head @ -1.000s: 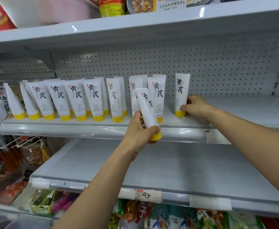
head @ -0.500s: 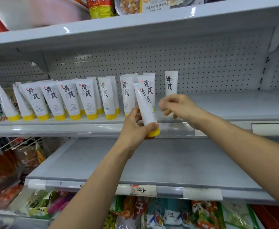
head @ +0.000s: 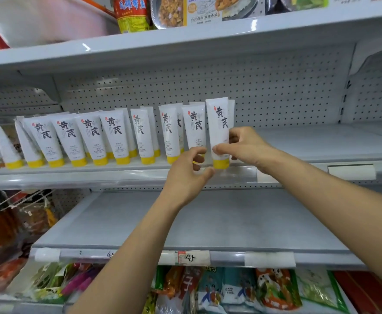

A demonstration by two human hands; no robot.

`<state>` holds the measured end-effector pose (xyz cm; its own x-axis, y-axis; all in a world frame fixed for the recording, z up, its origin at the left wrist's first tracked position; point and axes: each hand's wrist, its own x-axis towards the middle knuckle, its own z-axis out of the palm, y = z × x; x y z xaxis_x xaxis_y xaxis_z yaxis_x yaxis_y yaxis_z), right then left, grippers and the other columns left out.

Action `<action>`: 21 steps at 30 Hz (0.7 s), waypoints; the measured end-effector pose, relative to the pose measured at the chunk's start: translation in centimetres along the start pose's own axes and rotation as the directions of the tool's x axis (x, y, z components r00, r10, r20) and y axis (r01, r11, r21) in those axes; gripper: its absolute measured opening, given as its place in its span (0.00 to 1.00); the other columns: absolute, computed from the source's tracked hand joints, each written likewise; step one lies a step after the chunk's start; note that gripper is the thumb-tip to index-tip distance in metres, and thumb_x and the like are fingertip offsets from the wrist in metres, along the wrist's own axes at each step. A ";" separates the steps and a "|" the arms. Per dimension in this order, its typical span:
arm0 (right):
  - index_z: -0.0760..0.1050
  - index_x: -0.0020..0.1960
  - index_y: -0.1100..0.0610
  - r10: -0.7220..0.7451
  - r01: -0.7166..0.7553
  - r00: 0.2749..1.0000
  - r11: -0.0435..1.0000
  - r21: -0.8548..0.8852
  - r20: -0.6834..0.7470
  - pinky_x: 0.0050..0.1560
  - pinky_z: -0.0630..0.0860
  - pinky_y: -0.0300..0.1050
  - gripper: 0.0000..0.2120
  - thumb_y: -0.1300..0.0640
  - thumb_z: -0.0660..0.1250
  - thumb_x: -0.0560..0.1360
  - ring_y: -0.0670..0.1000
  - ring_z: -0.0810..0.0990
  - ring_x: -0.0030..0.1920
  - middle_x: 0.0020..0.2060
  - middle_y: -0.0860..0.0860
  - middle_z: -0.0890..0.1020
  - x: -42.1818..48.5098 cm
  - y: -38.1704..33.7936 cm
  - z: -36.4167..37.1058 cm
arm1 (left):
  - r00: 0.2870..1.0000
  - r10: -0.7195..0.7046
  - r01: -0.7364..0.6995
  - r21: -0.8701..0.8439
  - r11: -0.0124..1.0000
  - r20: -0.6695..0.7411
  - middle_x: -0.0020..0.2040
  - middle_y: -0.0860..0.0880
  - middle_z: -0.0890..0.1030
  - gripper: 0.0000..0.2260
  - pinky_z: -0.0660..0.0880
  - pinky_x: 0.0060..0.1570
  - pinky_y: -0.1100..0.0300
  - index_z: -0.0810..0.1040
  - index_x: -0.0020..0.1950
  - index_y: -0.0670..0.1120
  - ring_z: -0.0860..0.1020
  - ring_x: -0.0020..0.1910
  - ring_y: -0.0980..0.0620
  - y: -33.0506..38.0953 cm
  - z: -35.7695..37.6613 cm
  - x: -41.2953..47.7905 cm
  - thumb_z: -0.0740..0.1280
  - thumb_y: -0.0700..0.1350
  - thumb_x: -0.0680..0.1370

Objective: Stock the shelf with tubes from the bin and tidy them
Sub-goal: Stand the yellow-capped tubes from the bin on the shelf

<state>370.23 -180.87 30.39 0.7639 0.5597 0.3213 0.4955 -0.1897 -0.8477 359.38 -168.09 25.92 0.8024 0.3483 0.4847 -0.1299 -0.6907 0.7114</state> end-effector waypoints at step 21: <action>0.77 0.58 0.57 0.106 -0.142 0.969 0.978 -0.152 -0.223 0.57 0.78 0.51 0.16 0.57 0.73 0.71 0.52 0.80 0.53 0.55 0.52 0.82 2.8 1.8 0.6 | 0.997 -0.035 0.008 0.374 0.928 0.065 0.57 0.54 0.78 0.17 0.76 0.53 0.53 0.74 0.65 0.53 0.78 0.52 0.53 -2.3 -0.1 -0.3 0.67 0.53 0.76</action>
<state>373.07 -179.16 29.50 0.8852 0.3419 0.3154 0.4386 -0.3875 -0.8108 359.37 -166.55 24.15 0.8428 0.3297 0.4254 0.1033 -0.8747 0.4735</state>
